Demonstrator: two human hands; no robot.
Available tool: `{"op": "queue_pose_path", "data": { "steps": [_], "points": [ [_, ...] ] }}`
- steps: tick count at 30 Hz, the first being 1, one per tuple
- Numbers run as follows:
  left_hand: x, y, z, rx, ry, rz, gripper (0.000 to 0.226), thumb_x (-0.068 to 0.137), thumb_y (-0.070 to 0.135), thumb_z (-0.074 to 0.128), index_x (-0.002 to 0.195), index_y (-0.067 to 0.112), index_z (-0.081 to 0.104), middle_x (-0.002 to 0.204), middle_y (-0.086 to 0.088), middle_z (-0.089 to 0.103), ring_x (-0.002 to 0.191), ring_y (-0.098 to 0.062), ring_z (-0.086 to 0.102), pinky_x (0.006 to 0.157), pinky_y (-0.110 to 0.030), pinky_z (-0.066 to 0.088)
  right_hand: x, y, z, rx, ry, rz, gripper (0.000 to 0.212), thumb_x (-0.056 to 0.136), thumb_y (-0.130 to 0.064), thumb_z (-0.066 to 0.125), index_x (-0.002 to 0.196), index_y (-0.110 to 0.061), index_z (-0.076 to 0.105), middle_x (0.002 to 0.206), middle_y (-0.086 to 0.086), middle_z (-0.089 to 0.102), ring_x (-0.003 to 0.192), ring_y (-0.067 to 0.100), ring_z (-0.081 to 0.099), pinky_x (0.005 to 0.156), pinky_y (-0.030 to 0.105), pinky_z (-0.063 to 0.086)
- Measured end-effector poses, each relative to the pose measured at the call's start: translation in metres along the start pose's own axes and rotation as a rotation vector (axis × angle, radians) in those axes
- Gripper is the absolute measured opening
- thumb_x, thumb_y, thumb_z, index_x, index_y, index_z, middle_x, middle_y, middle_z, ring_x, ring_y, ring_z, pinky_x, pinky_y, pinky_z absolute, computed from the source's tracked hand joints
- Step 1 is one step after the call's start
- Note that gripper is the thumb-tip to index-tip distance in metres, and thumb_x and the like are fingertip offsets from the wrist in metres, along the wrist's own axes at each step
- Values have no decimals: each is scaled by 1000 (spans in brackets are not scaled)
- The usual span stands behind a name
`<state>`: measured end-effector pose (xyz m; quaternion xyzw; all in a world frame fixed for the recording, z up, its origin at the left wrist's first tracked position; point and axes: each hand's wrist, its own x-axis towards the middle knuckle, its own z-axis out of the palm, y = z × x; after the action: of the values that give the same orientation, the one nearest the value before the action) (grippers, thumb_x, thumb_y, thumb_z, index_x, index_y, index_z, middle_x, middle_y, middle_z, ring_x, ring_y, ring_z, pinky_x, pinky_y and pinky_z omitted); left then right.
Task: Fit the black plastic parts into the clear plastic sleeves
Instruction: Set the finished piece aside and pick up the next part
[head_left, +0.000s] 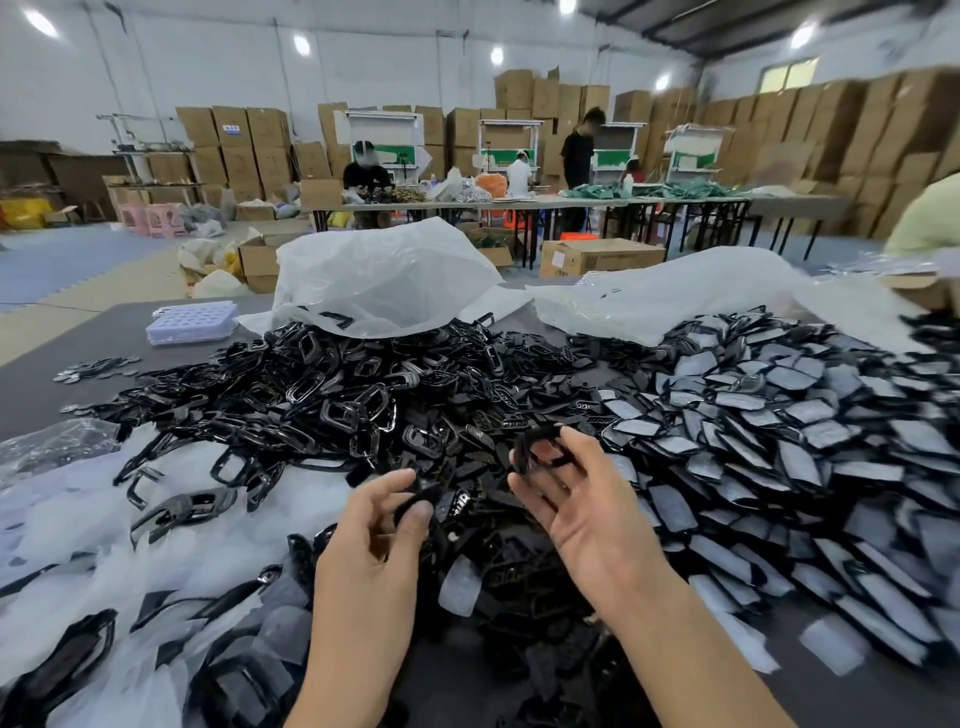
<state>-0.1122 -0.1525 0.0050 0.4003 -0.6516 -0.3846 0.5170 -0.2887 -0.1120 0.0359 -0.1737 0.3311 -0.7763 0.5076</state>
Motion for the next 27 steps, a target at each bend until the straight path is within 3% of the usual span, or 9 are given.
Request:
{"op": "queue_pose_path", "data": {
  "steps": [3, 8, 11, 13, 16, 20, 22, 25, 27],
  "points": [
    [0, 1, 3, -90, -24, -35, 26, 92, 16, 68, 93, 41, 73, 84, 10, 73, 76, -5, 67, 69, -10, 49, -3, -1, -11, 83, 58, 65, 15, 92, -21, 69, 94, -6, 70, 87, 7, 73, 73, 18, 73, 61, 28, 61],
    [-1, 2, 6, -249, -99, -165, 24, 95, 6, 63, 103, 24, 76, 83, -1, 77, 74, -8, 71, 67, -9, 51, 6, 18, -17, -230, 112, -1, 2, 89, -10, 73, 88, -10, 73, 73, -1, 65, 57, 7, 63, 48, 17, 51],
    [0, 1, 7, -306, -96, -201, 22, 94, 5, 64, 105, 20, 75, 85, -3, 77, 74, -10, 72, 67, -11, 52, 3, 23, -19, -447, 56, -70, 24, 86, -12, 78, 108, -15, 71, 76, -3, 73, 64, 13, 69, 55, 18, 53],
    [1, 1, 8, -329, -88, -209, 21, 93, 5, 65, 104, 20, 75, 84, -4, 77, 75, -12, 73, 67, -13, 53, 2, 25, -21, -568, 42, -113, 27, 87, -15, 78, 112, -20, 68, 80, -4, 76, 69, 17, 73, 58, 19, 55],
    [0, 0, 8, -325, -87, -209, 20, 92, 6, 66, 100, 21, 76, 82, -5, 77, 75, -12, 73, 68, -13, 53, 0, 28, -19, -635, 18, -138, 15, 98, -12, 65, 110, -21, 69, 85, 2, 77, 72, 19, 76, 60, 19, 56],
    [0, 1, 8, -327, -105, -227, 16, 92, 7, 67, 99, 19, 76, 83, -7, 77, 76, -13, 73, 67, -13, 53, -3, 31, -16, -670, -35, -98, 30, 108, -7, 43, 112, -24, 68, 103, 8, 72, 78, 19, 77, 66, 19, 57],
    [-1, 3, 8, -317, -106, -226, 15, 92, 8, 68, 98, 19, 76, 82, -6, 77, 74, -11, 72, 67, -12, 53, -5, 31, -16, -734, -53, -121, 34, 107, -6, 45, 113, -30, 68, 101, 4, 70, 81, 17, 77, 71, 20, 58],
    [-1, 4, 6, -246, -110, -191, 16, 90, 14, 71, 93, 29, 78, 81, 0, 76, 74, -6, 69, 69, -11, 51, -8, 30, -15, -855, -80, -179, 35, 100, -12, 62, 115, -44, 65, 96, -1, 74, 79, 18, 77, 73, 28, 62],
    [-2, 4, 6, -154, -116, -127, 23, 89, 15, 72, 88, 37, 77, 93, 7, 73, 81, -1, 67, 74, -10, 48, -10, 29, -12, -898, -88, -207, 29, 95, -18, 71, 111, -42, 66, 96, -3, 77, 77, 17, 77, 67, 27, 61]
  ]
}}
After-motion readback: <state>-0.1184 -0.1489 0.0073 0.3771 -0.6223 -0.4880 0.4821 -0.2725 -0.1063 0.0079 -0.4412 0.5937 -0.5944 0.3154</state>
